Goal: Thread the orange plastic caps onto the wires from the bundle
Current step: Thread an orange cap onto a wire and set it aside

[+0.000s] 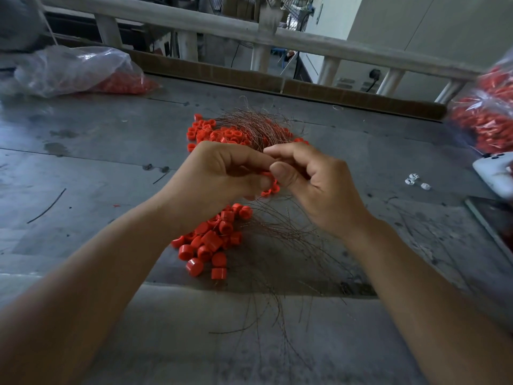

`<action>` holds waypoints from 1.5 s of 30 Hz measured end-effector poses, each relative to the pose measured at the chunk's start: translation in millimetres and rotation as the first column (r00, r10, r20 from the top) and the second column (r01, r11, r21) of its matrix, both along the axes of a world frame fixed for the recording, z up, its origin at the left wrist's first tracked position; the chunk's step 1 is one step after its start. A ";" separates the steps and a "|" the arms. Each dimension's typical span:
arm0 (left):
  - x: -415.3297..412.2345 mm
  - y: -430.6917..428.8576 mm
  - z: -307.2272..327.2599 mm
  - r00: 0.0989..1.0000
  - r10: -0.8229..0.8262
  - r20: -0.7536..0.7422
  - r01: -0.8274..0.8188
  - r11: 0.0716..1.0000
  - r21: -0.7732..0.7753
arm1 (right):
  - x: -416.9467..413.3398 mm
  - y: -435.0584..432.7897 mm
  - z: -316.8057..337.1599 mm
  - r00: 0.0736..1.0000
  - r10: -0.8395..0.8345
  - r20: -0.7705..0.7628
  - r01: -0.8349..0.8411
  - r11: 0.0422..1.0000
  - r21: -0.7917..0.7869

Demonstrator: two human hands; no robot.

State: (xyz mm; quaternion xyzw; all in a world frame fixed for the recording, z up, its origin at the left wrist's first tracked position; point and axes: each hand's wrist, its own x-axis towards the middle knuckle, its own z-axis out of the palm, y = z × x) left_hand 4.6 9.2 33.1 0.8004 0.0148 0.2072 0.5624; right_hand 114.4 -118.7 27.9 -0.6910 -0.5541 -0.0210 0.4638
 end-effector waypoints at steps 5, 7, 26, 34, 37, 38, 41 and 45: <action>0.9 1.6 -0.7 0.999 0.028 0.039 -0.026 0.999 -0.045 | 2.9 -3.3 6.2 0.998 -0.021 0.051 0.019 0.999 0.047; 2.1 3.0 -2.0 0.998 0.051 0.045 -0.048 0.997 -0.059 | 5.3 -4.4 6.9 0.990 -0.097 0.099 0.092 0.994 0.053; 2.1 7.8 -4.1 0.994 0.091 0.059 -0.089 0.995 -0.043 | -5.1 -5.8 12.7 0.997 -0.054 0.062 0.051 0.997 0.059; 1.1 5.7 -3.9 0.992 0.082 0.099 -0.074 0.994 -0.078 | -5.3 -4.7 9.3 0.996 -0.073 0.058 0.072 0.997 0.010; 1.6 5.3 -4.0 0.993 0.058 0.102 -0.045 0.991 -0.124 | -5.8 -4.9 9.8 0.995 -0.086 0.047 0.085 0.996 0.013; 1.6 5.6 -4.1 0.994 0.039 0.103 -0.021 0.985 -0.170 | -6.0 -5.3 10.1 0.995 -0.094 0.041 0.093 0.995 0.019; 1.0 7.7 -4.9 0.993 -0.063 0.105 0.094 0.939 -0.330 | -5.6 -7.0 11.9 0.993 -0.115 0.016 0.114 0.993 0.032; 0.3 8.8 -4.7 0.985 -0.134 0.108 0.164 0.919 -0.359 | -4.4 -9.3 12.7 0.992 -0.127 -0.001 0.127 0.991 0.035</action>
